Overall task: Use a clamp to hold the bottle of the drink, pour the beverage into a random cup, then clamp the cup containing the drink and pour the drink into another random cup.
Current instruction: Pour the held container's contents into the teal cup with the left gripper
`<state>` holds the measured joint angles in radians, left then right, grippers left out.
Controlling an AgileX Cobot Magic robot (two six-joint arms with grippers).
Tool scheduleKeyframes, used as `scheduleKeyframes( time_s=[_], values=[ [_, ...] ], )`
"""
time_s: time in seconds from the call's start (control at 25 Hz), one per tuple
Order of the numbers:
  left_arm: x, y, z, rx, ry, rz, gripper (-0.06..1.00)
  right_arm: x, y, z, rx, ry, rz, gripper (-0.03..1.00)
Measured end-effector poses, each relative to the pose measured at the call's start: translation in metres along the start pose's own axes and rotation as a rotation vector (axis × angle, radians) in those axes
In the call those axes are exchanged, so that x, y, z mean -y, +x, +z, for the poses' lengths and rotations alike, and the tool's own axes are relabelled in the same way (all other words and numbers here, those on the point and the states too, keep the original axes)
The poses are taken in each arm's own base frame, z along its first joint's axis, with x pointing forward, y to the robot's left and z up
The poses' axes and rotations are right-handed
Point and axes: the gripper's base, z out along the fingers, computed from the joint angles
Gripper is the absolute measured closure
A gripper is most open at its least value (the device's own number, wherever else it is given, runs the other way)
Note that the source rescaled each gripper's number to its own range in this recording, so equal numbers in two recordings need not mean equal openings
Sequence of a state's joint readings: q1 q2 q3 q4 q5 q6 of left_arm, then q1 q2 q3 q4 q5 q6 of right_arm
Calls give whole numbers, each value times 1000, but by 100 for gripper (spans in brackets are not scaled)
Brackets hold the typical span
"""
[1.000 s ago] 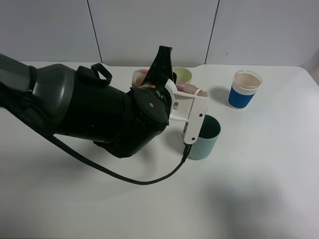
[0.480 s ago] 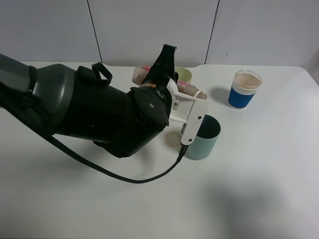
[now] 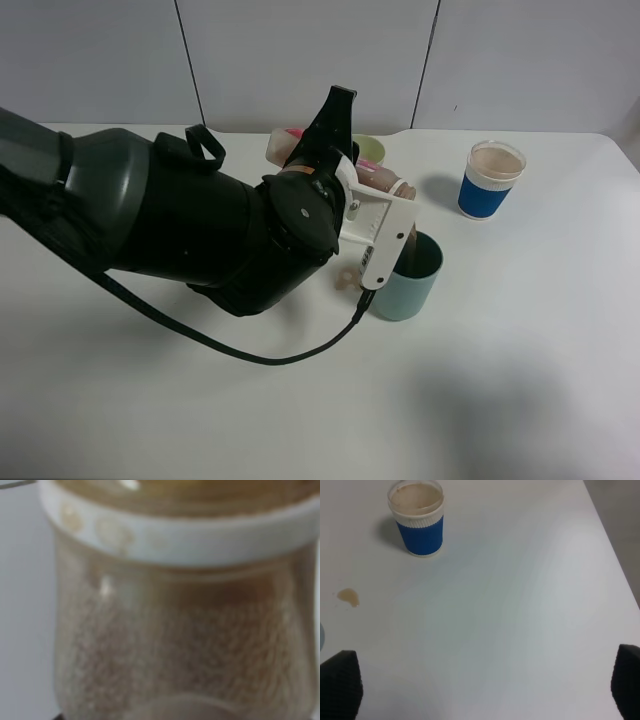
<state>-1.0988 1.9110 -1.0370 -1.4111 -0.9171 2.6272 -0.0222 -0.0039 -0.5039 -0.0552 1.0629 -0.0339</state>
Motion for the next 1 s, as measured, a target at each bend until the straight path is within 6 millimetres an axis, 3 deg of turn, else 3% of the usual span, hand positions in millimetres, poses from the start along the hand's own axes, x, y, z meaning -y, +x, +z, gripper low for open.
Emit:
scheduleKeyframes(
  time_s=[1.0],
  values=[
    [-5, 1, 0, -17, -57, 95, 93, 1, 0, 0, 0, 7, 4, -3]
  ],
)
